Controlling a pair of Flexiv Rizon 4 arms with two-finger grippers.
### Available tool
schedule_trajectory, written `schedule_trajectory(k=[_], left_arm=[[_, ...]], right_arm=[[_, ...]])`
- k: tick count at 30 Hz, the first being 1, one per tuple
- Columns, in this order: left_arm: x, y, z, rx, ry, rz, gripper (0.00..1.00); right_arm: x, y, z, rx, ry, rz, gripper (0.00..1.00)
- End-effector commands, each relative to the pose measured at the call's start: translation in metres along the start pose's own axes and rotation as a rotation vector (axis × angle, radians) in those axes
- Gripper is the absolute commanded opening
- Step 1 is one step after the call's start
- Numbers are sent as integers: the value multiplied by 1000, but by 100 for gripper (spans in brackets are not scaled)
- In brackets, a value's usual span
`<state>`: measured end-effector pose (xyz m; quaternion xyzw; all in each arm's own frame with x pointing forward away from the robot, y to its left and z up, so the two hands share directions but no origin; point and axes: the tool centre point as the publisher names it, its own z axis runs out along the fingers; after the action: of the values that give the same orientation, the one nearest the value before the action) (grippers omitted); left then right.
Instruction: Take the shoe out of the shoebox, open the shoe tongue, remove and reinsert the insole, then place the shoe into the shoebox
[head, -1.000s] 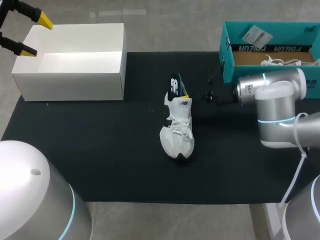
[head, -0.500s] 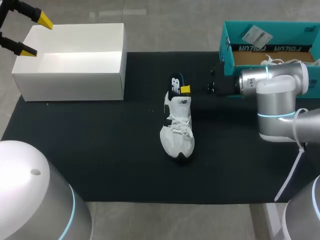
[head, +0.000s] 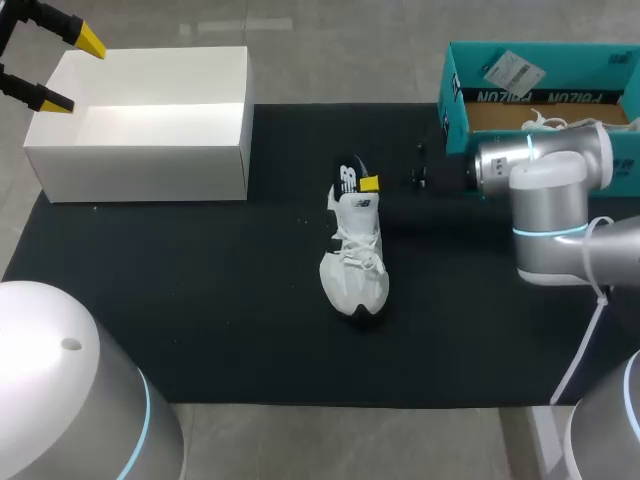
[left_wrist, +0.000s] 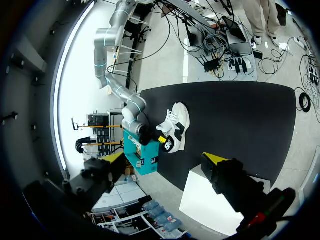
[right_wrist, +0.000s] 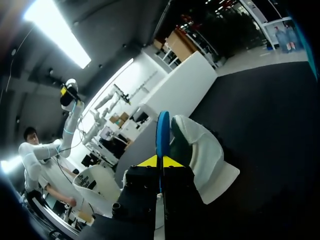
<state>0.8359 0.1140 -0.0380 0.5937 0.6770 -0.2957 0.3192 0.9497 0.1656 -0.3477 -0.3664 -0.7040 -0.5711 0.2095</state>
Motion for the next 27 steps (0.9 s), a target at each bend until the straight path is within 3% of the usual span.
schedule_trajectory(k=[1, 8, 9, 10, 11, 18, 21, 27], left_arm=[[-1, 2, 0, 4, 4, 0, 100], [-1, 2, 0, 4, 4, 0, 100], [-1, 2, 0, 4, 4, 0, 100], [-1, 2, 0, 4, 4, 0, 100], [-1, 2, 0, 4, 4, 0, 100], [-1, 2, 0, 4, 4, 0, 100], [-1, 2, 0, 4, 4, 0, 100], [-1, 2, 0, 4, 4, 0, 100]], right_arm=[[7, -13, 2, 7, -5, 14, 0], [13, -28, 2, 13, -1, 37, 0], [13, -28, 2, 8, -1, 34, 6], [14, -25, 2, 3, -3, 28, 35], [13, -23, 1, -1, -6, 22, 43], [7, 2, -2, -20, -18, -22, 40], [5, 9, -2, -24, -19, -32, 32], [1, 12, 2, -23, -15, -29, 25]])
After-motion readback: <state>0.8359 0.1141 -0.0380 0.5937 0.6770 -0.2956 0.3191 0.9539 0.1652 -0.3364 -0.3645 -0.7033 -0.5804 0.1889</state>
